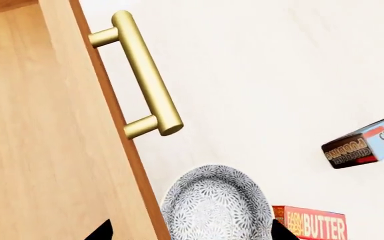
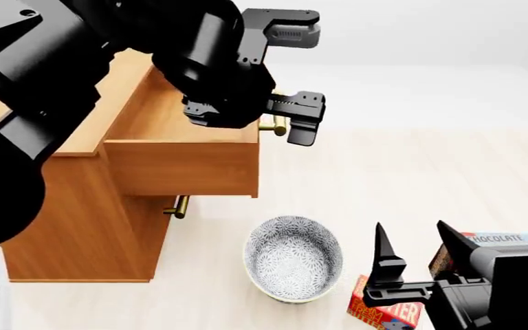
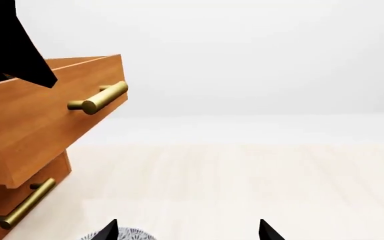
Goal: Put the butter at the back in the top drawer of the cabinet and close it.
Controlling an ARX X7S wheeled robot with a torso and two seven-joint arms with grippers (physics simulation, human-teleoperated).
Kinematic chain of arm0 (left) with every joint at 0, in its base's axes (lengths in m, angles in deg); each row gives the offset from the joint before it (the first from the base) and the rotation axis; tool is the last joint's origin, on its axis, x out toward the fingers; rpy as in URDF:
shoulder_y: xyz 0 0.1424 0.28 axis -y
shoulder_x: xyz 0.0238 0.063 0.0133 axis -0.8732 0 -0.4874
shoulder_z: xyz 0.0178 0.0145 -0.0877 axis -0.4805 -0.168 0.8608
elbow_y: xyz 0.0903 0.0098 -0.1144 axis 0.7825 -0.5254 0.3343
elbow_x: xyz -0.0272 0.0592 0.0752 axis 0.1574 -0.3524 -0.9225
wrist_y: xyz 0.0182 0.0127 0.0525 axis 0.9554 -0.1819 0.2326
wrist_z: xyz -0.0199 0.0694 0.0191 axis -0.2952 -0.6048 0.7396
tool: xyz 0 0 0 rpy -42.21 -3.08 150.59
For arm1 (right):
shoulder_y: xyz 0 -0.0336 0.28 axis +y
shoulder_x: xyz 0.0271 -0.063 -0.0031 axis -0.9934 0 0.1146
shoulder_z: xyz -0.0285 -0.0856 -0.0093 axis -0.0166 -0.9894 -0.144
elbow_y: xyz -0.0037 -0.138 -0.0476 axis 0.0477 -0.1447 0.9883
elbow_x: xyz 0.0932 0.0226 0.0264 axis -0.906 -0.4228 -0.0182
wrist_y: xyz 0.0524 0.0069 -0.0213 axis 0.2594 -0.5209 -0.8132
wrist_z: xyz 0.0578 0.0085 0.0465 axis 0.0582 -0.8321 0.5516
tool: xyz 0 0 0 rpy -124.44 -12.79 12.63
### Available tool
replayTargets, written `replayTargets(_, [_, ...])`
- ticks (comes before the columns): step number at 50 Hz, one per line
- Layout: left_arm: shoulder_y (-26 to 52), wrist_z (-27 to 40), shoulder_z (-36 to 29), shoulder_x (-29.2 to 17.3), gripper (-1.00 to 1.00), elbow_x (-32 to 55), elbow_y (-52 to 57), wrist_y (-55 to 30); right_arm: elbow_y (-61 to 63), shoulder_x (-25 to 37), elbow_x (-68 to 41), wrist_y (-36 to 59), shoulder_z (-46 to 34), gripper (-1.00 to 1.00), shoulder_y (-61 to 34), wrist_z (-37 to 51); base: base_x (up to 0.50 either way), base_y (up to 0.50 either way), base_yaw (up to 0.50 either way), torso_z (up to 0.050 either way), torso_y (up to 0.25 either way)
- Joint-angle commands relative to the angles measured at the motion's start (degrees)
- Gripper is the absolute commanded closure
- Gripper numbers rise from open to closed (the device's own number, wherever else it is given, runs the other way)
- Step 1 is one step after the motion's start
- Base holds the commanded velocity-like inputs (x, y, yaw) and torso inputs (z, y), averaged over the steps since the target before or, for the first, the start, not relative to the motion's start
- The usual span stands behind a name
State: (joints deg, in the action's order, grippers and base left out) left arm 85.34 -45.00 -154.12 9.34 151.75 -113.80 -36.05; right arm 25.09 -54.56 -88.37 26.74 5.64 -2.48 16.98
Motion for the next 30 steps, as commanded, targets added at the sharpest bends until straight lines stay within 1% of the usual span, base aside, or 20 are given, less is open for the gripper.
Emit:
replayTargets(1, [-0.18,-1.80,2.32,0.32,-1.00,3.20,0.83,3.78,0.03,0.33,-0.63,-0.67,0.93,-1.00,0.69,0.03,0.00,0.00,0.00,0.000,0.000])
replayTargets(11, [-1.40,-3.20,2.39,0.32,-1.00,4.94,0.74,6.51,0.04,0.56,-1.08,-0.85,1.15,-1.00,0.82,0.27,0.00,0.00,0.00,0.000,0.000])
replayTargets(30, [-4.52,-5.36,2.35,0.32,-1.00,5.28,1.23,6.79,-0.15,0.88,-1.74,-1.79,1.95,-1.00,1.45,0.42,0.00,0.00,0.00,0.000,0.000])
